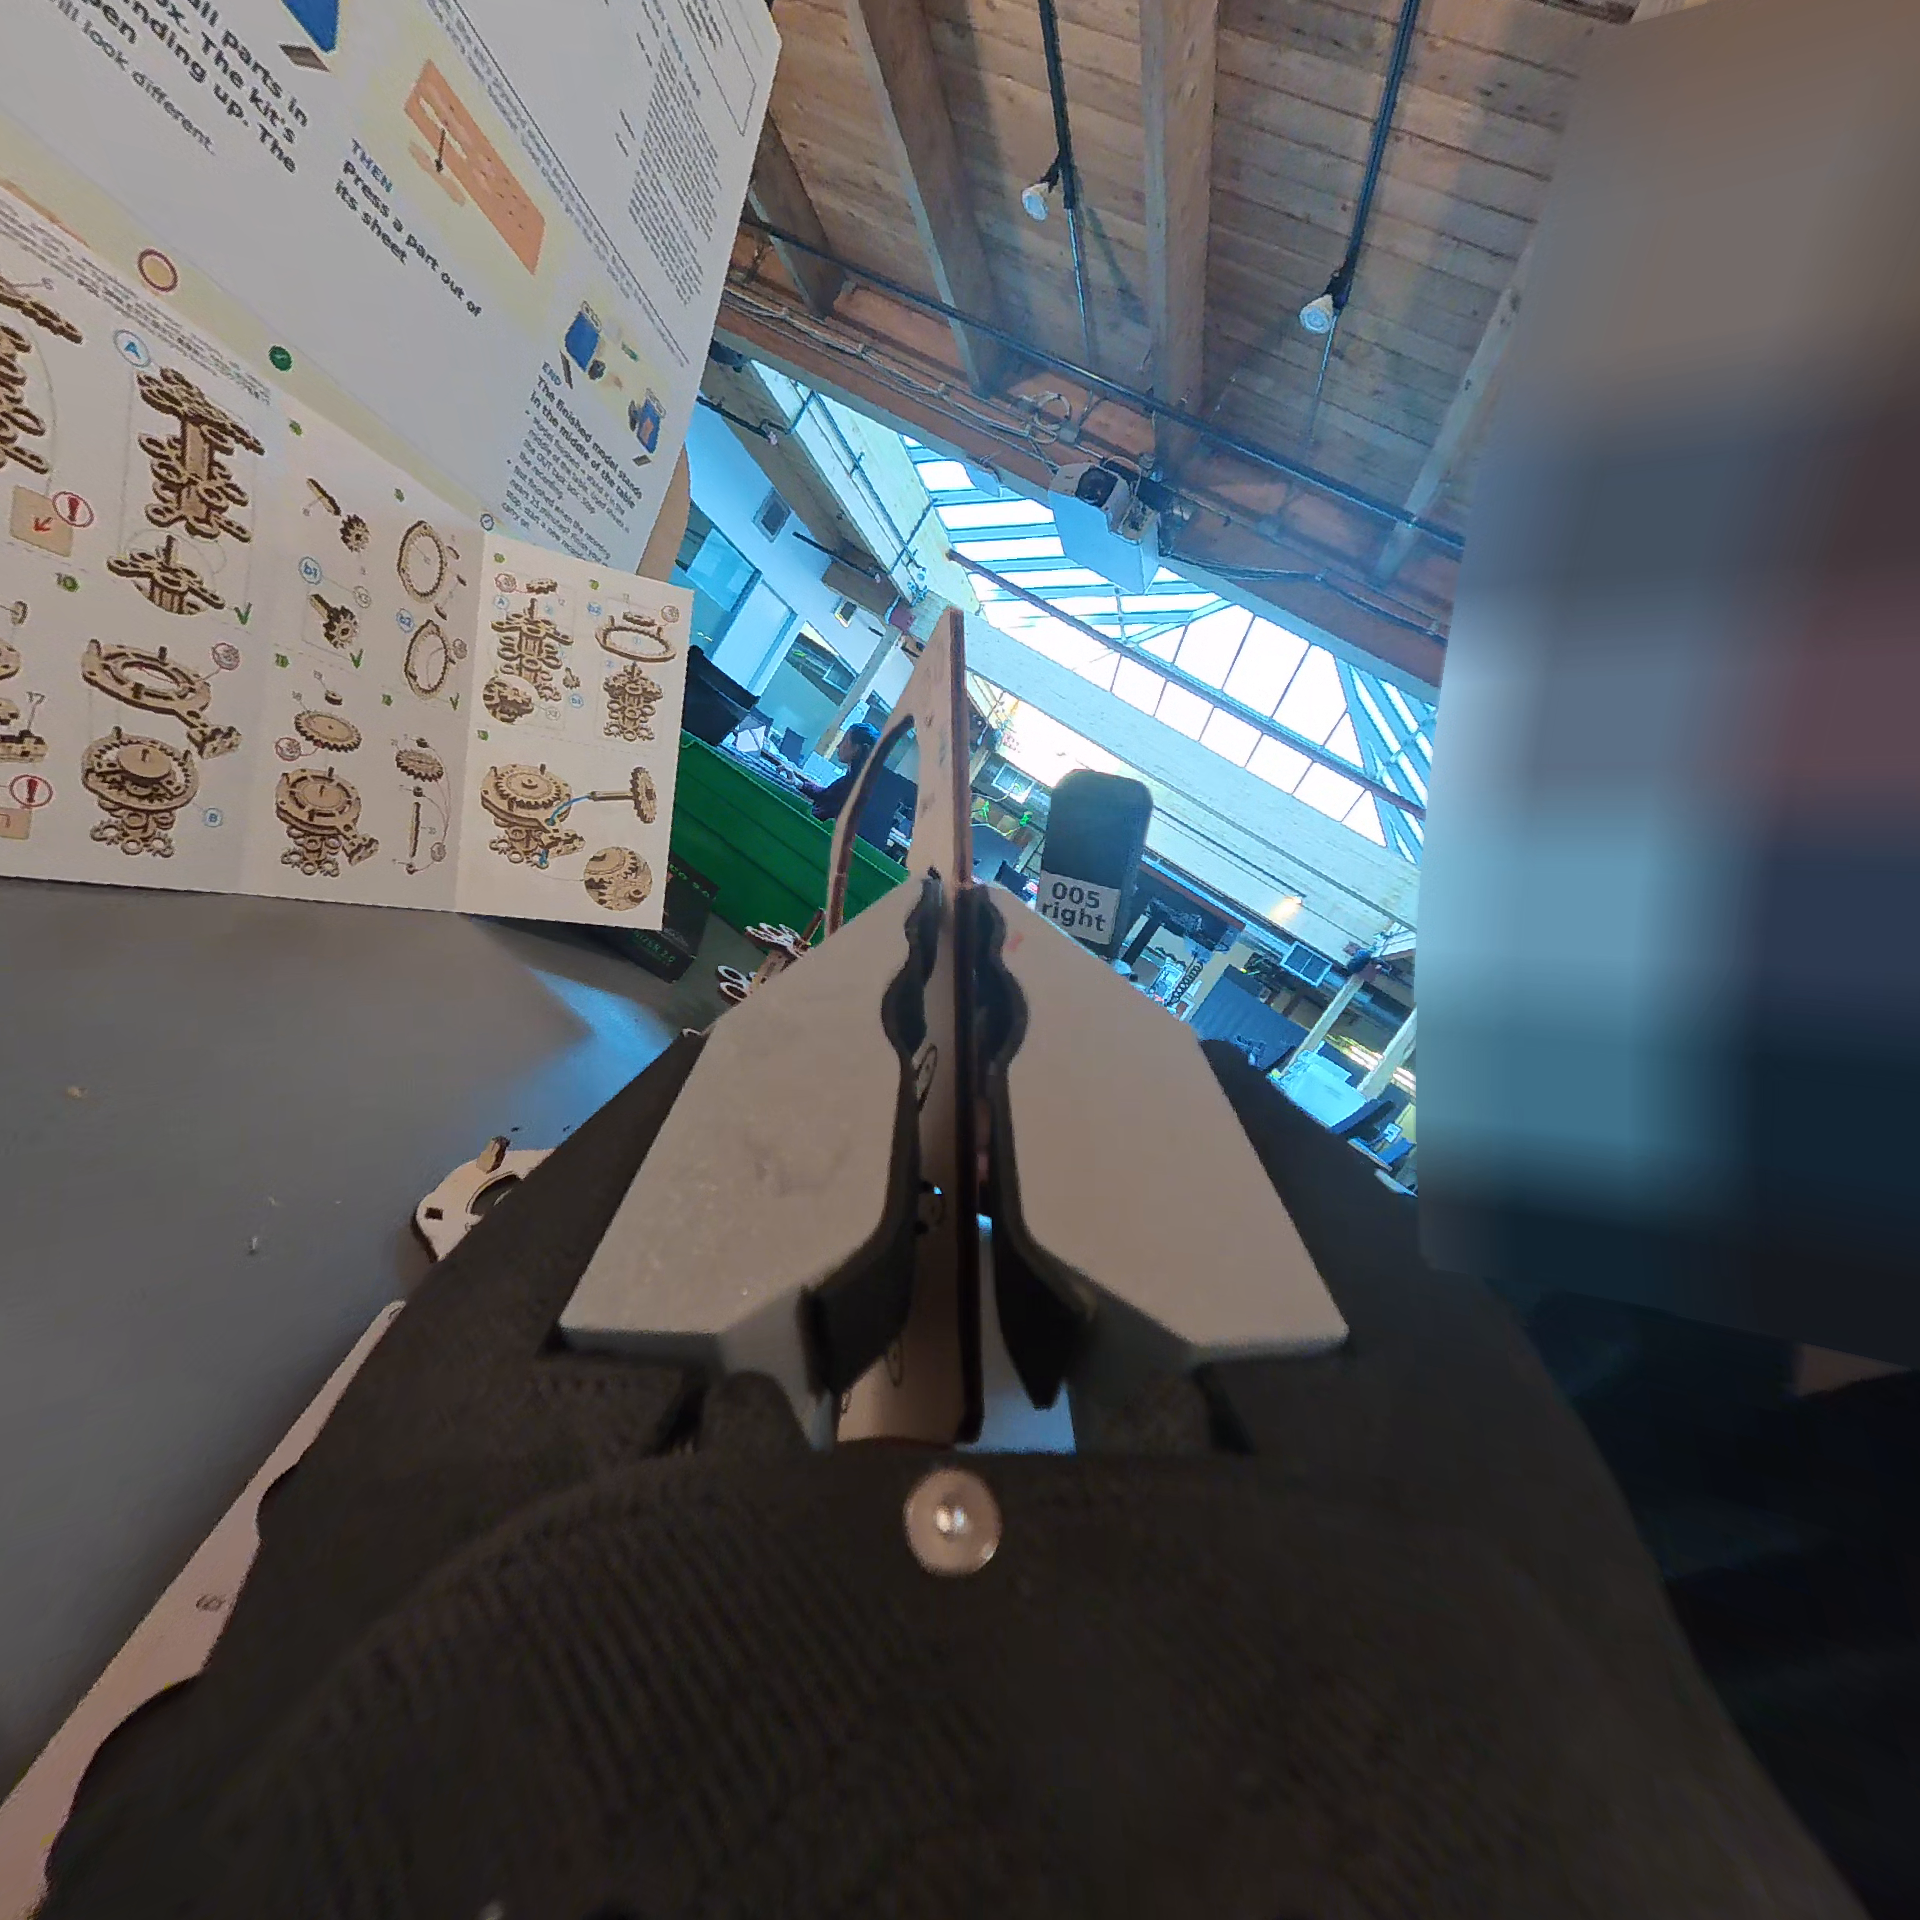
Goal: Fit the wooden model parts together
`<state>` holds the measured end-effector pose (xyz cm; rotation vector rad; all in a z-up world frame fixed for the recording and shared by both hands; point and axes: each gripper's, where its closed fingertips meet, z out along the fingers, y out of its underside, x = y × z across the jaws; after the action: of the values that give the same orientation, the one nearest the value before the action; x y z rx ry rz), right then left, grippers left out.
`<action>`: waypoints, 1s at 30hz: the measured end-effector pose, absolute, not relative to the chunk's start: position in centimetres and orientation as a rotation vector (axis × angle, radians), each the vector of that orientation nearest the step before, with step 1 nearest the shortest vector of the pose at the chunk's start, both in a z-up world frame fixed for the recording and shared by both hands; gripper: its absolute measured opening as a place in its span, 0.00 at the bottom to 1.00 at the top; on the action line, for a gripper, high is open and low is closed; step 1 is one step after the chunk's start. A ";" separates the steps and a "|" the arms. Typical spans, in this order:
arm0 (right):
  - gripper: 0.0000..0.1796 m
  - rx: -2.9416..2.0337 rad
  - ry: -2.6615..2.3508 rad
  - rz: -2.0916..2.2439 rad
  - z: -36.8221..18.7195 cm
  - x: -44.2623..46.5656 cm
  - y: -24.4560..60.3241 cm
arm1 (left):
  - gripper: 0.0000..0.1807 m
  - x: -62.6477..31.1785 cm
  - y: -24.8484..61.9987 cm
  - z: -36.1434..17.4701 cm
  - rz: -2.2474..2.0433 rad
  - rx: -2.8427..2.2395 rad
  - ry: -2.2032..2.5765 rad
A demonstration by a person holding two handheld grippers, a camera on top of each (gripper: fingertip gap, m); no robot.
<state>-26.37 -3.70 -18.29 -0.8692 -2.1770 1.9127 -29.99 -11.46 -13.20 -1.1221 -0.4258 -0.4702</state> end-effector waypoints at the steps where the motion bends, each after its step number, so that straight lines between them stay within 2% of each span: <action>1: 0.15 -0.865 -2.173 1.904 -18.3 -26.5 -3.6 | 0.01 -30.0 -11.5 -13.2 -0.469 -1.123 -0.424; 5: 0.16 -0.870 -2.165 1.878 -18.6 -27.0 -3.3 | 0.01 -30.1 -11.5 -13.2 -0.474 -1.119 -0.431; 12: 0.24 -0.892 -2.141 1.869 -18.8 -27.9 -3.6 | 0.01 -30.1 -11.5 -13.2 -0.491 -1.112 -0.431; 20: 0.26 -0.936 -2.101 1.927 -18.4 -28.8 -5.1 | 0.01 -29.6 -11.3 -13.2 -0.542 -1.110 -0.409; 24: 0.20 -0.942 -2.085 1.974 -18.2 -28.9 -5.7 | 0.01 -29.4 -11.0 -13.2 -0.562 -1.116 -0.403; 28: 0.07 -0.930 -2.086 2.026 -17.8 -28.7 -5.4 | 0.01 -29.1 -10.6 -13.4 -0.590 -1.131 -0.403; 30: 0.05 -0.924 -2.077 2.097 -17.1 -28.3 -5.3 | 0.01 -29.2 -10.5 -13.4 -0.595 -1.132 -0.408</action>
<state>-28.31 -5.29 -17.15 -0.9238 -2.0769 2.0971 -29.17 -10.54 -13.44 -1.1320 -0.4076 -0.5950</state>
